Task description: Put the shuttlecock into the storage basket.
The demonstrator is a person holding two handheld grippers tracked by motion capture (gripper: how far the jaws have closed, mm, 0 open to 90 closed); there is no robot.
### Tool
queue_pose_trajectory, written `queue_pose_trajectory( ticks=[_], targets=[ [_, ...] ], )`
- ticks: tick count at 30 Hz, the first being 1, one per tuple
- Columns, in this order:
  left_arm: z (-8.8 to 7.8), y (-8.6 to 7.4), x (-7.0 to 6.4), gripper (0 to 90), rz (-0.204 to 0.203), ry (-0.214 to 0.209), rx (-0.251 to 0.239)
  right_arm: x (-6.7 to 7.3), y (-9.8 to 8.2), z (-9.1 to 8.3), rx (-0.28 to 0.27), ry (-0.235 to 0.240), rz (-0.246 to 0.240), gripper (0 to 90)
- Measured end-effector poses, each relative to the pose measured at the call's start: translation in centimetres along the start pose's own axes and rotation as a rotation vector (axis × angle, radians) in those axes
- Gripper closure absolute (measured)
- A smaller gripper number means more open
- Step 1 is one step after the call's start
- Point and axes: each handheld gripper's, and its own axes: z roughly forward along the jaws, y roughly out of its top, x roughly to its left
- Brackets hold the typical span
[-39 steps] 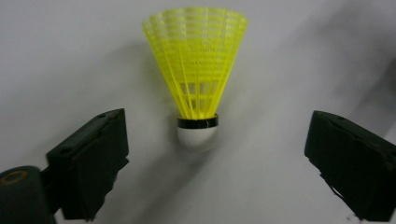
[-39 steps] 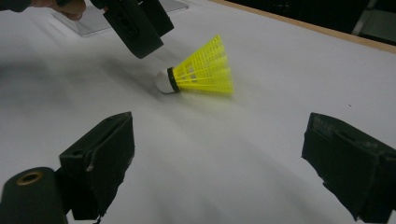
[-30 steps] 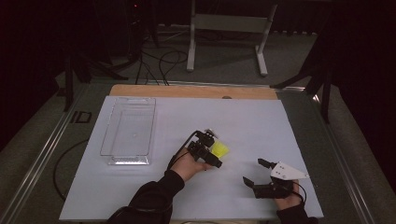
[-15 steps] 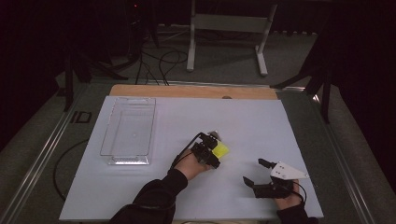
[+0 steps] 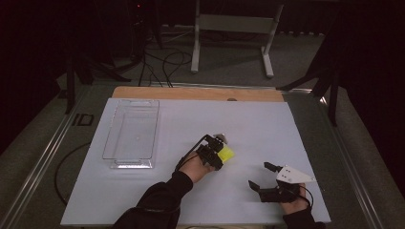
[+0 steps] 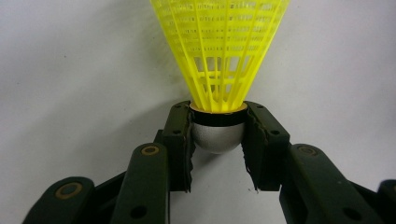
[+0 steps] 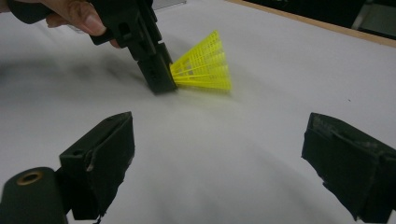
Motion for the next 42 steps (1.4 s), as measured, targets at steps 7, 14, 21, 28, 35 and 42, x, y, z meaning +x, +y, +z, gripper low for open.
queue_pose_trajectory(
  ticks=[7, 14, 21, 28, 35, 42],
  targets=[
    [-0.6, 0.2, -0.2, 65.7, 0.064, -0.035, 0.021, 0.0, 0.0, 0.0, -0.003, 0.001, 0.0, 9.7],
    [-1.3, 0.1, -0.4, 65.7, 0.13, -0.076, 0.054, 0.0, 0.0, 0.0, -0.003, -0.001, 0.0, 9.7],
    [-2.3, 0.1, -0.4, 65.8, 0.169, -0.101, 0.077, 0.0, 0.0, 0.0, -0.001, 0.0, 0.0, 9.7],
    [-3.6, 0.0, -0.4, 65.8, 0.204, -0.112, 0.079, 0.0, 0.0, 0.0, -0.001, 0.001, 0.001, 9.8],
    [-4.5, -0.6, -0.2, 65.7, 0.264, -0.12, 0.123, 0.1, 0.0, 0.0, -0.002, 0.004, 0.002, 9.8],
    [-5.4, -1.3, 0.1, 65.7, 0.291, -0.132, 0.136, 0.1, 0.1, 0.0, -0.004, 0.003, 0.002, 9.8]
  ],
)
